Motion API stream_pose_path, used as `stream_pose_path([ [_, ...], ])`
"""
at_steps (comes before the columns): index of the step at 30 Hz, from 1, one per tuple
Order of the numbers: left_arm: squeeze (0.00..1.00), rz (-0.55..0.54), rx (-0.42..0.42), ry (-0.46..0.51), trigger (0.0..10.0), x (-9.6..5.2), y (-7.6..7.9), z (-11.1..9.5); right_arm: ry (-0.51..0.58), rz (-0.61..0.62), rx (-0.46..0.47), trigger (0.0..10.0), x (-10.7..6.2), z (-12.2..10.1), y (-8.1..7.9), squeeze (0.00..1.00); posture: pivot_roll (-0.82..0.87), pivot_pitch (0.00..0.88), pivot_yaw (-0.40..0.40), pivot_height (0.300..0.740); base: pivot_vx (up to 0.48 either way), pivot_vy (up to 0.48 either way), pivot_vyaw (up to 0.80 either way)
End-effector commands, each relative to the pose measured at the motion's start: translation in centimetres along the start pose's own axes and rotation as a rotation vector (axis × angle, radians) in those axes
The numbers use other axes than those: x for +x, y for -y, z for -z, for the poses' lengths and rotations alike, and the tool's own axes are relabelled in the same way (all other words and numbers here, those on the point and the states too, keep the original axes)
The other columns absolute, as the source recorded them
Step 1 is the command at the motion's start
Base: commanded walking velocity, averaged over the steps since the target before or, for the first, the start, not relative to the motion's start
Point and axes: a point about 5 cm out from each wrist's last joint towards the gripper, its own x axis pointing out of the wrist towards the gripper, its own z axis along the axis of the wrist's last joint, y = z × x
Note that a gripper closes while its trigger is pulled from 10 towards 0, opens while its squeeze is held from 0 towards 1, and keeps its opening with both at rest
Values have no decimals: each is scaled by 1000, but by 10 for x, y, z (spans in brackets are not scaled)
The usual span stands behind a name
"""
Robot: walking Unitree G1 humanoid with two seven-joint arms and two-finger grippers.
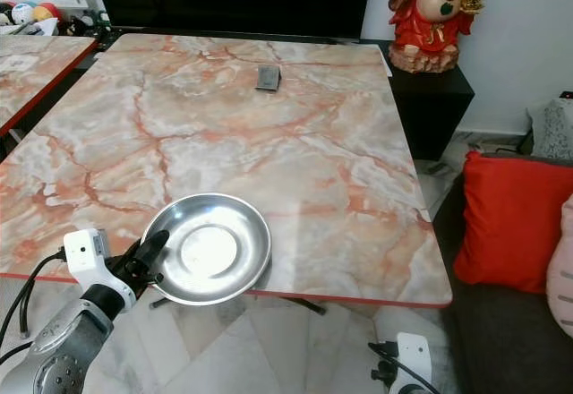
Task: Setting the table
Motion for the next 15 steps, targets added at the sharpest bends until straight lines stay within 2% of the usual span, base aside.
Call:
stream_pose_path([
  [1,0,-14,17,28,10000,1,-1,-4,-15,13,0,10000,-1,5,4,0,77,125,-28,740,0,0,0],
  [11,0,-45,-7,55,10000,12,1,-1,-16,13,-1,10000,-2,6,4,0,71,113,-29,740,0,0,0],
  [15,0,-33,-14,55,10000,26,6,3,-17,12,-4,10000,-2,5,4,0,70,110,-30,740,0,0,0],
])
